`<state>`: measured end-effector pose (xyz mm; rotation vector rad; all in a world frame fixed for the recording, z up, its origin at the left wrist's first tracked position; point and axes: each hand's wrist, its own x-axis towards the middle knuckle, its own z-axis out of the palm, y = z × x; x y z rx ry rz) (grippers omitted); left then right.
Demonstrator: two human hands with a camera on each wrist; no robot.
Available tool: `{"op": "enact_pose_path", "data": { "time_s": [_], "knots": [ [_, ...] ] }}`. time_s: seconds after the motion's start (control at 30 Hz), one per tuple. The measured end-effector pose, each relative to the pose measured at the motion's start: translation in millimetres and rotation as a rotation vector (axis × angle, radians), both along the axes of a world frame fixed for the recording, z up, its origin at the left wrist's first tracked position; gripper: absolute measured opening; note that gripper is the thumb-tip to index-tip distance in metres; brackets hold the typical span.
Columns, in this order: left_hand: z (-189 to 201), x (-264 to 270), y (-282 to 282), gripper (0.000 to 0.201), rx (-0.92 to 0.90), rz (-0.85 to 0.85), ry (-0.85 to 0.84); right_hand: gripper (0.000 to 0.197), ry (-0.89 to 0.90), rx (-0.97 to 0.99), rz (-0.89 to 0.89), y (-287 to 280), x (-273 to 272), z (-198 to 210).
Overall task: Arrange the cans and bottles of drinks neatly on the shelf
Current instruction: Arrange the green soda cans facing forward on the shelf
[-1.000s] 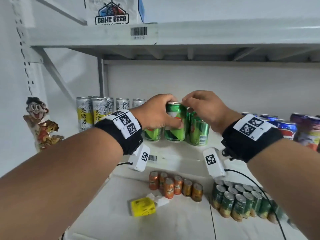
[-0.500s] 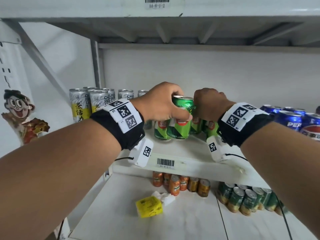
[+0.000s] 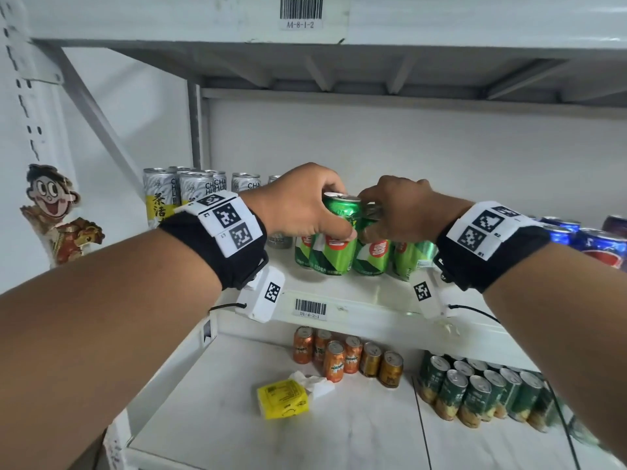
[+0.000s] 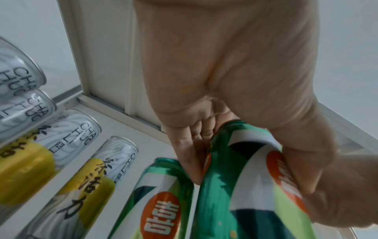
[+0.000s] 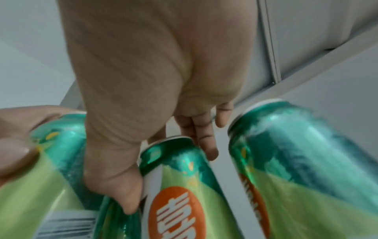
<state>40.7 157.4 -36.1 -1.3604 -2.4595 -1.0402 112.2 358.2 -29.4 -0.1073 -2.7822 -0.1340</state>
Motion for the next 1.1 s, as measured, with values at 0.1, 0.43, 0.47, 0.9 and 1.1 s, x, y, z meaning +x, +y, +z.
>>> {"op": "enact_pose_path", "data": {
  "time_s": [0.1,0.43,0.47,0.9,1.1],
  "knots": [
    [0.5,8.6,-5.7,0.043,-0.016,0.028,0.009,0.048,-0.005,-0.018,0.083,-0.4,17.6,2.8],
    [1.9,34.5,34.0,0.045,-0.126,0.055,0.061,0.044,-0.017,-0.15,0.117,10.9,83.3,9.5],
    [3.2,34.4,42.2,0.046,-0.162,0.06,0.075,0.043,-0.014,-0.151,0.107,14.9,87.9,8.5],
    [8.0,-25.6,100.6,0.056,-0.363,0.152,0.154,0.033,0.019,-0.315,0.076,36.4,75.4,-6.3],
    [16.0,-25.1,100.1,0.072,-0.392,0.139,0.256,0.032,-0.05,-0.31,0.044,30.2,72.2,-3.4]
  ]
}}
